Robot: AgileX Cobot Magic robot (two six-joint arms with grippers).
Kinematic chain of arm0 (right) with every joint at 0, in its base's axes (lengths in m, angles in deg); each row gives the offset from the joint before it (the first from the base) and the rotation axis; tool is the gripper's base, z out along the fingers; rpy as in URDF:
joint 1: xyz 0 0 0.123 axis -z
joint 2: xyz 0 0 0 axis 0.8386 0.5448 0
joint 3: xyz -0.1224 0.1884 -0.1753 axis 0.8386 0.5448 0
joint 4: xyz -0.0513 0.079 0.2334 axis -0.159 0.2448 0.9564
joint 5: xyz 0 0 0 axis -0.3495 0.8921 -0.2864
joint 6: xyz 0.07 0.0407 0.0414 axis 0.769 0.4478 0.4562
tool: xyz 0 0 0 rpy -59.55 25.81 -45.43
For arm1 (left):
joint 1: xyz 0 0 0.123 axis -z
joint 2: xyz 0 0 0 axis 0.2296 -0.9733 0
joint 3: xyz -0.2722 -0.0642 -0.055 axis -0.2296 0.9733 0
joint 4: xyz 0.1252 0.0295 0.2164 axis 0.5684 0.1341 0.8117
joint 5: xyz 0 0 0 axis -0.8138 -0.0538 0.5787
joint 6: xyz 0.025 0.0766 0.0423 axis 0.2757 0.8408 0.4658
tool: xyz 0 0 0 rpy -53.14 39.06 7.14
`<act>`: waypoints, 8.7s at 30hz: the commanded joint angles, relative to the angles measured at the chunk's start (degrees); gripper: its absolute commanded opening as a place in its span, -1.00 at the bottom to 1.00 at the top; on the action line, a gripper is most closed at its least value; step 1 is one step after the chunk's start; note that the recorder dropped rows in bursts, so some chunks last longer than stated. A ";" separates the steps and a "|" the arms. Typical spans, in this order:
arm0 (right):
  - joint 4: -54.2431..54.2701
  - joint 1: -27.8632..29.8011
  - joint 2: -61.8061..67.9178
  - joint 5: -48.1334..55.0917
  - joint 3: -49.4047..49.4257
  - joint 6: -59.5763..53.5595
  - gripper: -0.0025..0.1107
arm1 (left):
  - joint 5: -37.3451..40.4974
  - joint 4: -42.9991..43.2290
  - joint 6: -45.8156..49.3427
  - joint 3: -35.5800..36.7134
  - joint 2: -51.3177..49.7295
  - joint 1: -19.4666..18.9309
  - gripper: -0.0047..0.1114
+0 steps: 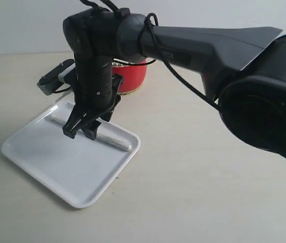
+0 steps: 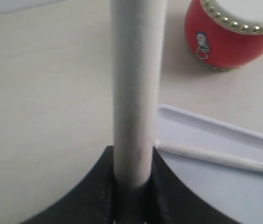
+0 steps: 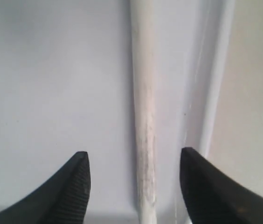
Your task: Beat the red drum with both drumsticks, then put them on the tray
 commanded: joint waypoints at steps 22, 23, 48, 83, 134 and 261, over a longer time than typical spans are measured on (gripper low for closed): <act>2.31 9.53 -11.45 -0.10 -0.24 -3.93 0.02 | 0.64 -16.67 -15.62 13.01 0.49 3.88 -0.92; 2.31 9.53 -11.45 -0.10 -0.24 -3.93 0.02 | -0.33 -15.07 -18.88 13.01 0.49 5.64 -0.92; 2.42 9.53 -21.78 -0.10 -0.24 4.50 0.02 | 8.64 24.00 -88.64 9.86 -7.12 17.69 -0.92; 5.04 9.53 -21.78 -0.10 -0.24 4.06 0.02 | 11.40 15.66 -86.55 -0.79 -22.68 25.02 -0.54; -2.20 9.53 -21.78 -0.10 -0.24 -2.89 -0.96 | -6.61 25.16 -33.93 4.40 14.25 19.23 -0.92; 19.44 19.34 -55.93 -29.46 46.05 -18.45 -0.96 | -22.36 26.49 -40.05 55.84 76.60 -5.05 -0.92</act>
